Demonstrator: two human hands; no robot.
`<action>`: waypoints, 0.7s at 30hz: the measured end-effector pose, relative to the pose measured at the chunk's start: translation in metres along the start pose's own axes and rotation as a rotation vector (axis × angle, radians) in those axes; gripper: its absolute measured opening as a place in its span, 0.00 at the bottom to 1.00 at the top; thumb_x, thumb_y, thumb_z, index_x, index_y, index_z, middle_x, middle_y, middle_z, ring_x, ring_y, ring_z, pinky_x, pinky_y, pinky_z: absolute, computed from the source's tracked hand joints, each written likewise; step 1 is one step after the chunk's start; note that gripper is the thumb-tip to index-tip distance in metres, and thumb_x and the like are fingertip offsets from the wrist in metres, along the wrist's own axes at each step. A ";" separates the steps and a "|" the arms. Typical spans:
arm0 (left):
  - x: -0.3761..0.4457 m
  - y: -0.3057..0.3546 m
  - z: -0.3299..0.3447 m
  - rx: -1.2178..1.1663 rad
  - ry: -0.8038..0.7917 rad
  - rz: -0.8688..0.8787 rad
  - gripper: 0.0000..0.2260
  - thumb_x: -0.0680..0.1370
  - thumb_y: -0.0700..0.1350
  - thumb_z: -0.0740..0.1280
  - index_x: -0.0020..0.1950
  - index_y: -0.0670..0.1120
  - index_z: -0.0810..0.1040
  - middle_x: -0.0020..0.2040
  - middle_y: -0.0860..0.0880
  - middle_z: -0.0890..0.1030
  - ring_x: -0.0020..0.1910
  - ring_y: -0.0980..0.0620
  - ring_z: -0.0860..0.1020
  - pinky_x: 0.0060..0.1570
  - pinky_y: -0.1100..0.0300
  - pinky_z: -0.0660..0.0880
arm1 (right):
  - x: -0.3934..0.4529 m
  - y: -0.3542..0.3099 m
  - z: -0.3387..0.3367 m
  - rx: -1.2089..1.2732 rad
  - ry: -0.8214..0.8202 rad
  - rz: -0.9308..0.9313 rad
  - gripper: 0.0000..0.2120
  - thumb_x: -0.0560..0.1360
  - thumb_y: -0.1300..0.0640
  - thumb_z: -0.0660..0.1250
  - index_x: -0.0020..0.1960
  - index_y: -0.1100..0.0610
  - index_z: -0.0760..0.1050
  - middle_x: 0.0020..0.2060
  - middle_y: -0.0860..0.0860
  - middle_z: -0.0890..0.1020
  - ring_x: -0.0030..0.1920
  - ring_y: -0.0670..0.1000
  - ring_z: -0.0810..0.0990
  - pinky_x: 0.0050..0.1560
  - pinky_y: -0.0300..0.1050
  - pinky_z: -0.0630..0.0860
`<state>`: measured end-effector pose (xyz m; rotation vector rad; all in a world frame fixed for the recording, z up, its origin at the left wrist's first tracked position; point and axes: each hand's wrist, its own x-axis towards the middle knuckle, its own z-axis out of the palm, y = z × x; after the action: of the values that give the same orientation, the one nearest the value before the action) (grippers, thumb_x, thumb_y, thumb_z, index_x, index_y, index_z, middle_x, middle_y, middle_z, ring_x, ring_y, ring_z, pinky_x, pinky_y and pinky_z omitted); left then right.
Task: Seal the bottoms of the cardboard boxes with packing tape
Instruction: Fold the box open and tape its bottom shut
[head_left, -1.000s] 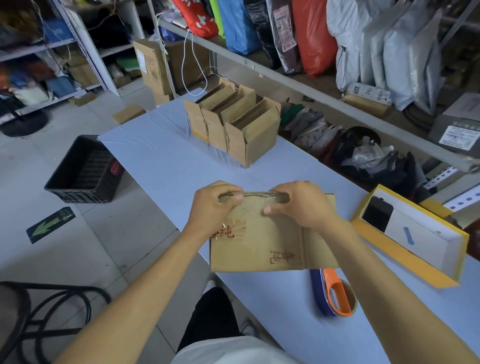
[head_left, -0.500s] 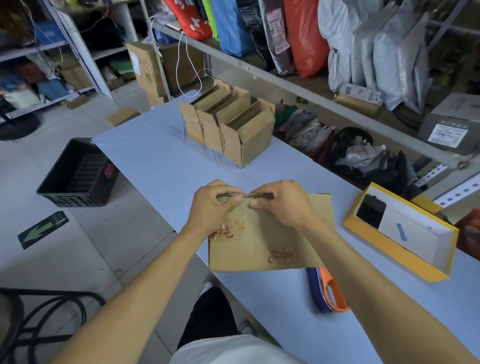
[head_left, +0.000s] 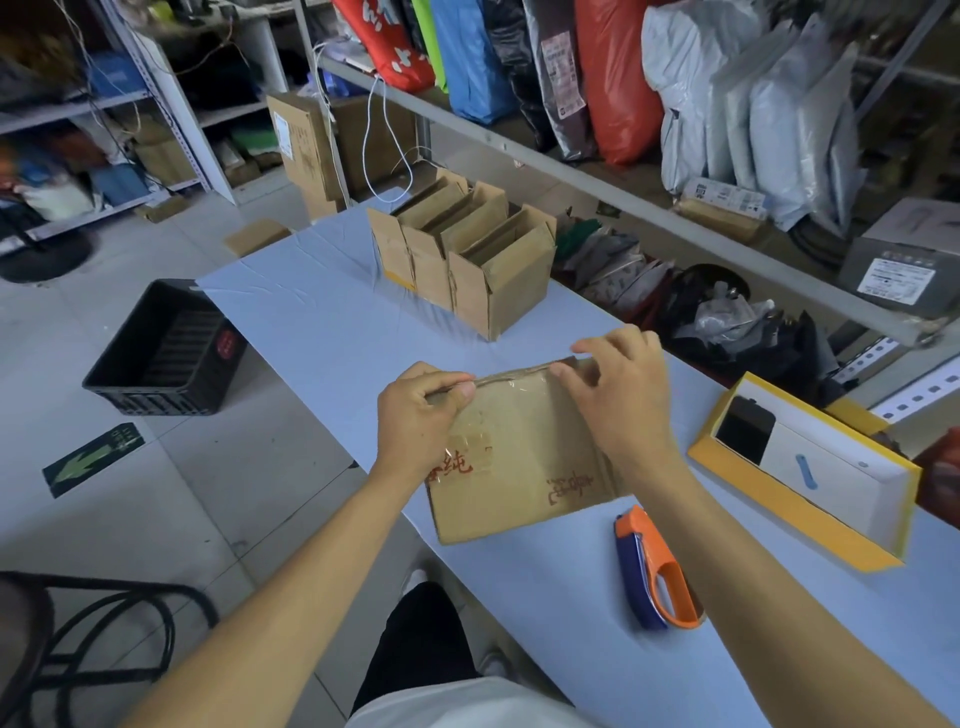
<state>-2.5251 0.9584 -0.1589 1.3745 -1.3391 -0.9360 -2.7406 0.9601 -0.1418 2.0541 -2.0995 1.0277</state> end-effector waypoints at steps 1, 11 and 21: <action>-0.007 0.001 0.003 -0.017 0.066 0.016 0.06 0.74 0.41 0.74 0.45 0.52 0.86 0.41 0.59 0.79 0.43 0.62 0.79 0.45 0.72 0.73 | -0.003 0.000 -0.003 -0.043 0.060 0.043 0.13 0.74 0.42 0.70 0.51 0.50 0.81 0.46 0.49 0.77 0.49 0.53 0.71 0.48 0.48 0.69; -0.073 -0.033 0.074 0.468 -0.144 0.062 0.07 0.76 0.41 0.69 0.45 0.50 0.86 0.45 0.56 0.80 0.53 0.51 0.73 0.66 0.45 0.60 | -0.051 0.018 0.040 0.296 -0.584 0.515 0.26 0.75 0.46 0.68 0.70 0.52 0.66 0.68 0.55 0.70 0.60 0.55 0.74 0.57 0.47 0.71; 0.001 -0.063 0.033 0.810 -0.200 -0.060 0.16 0.75 0.54 0.70 0.62 0.54 0.79 0.66 0.51 0.72 0.67 0.46 0.64 0.63 0.50 0.61 | -0.061 0.046 0.061 0.475 -0.653 0.526 0.35 0.80 0.55 0.65 0.81 0.55 0.50 0.80 0.48 0.52 0.77 0.51 0.58 0.75 0.46 0.57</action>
<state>-2.5409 0.9493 -0.2275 1.9597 -1.9589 -0.5839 -2.7489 0.9813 -0.2370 2.3350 -3.1076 1.0901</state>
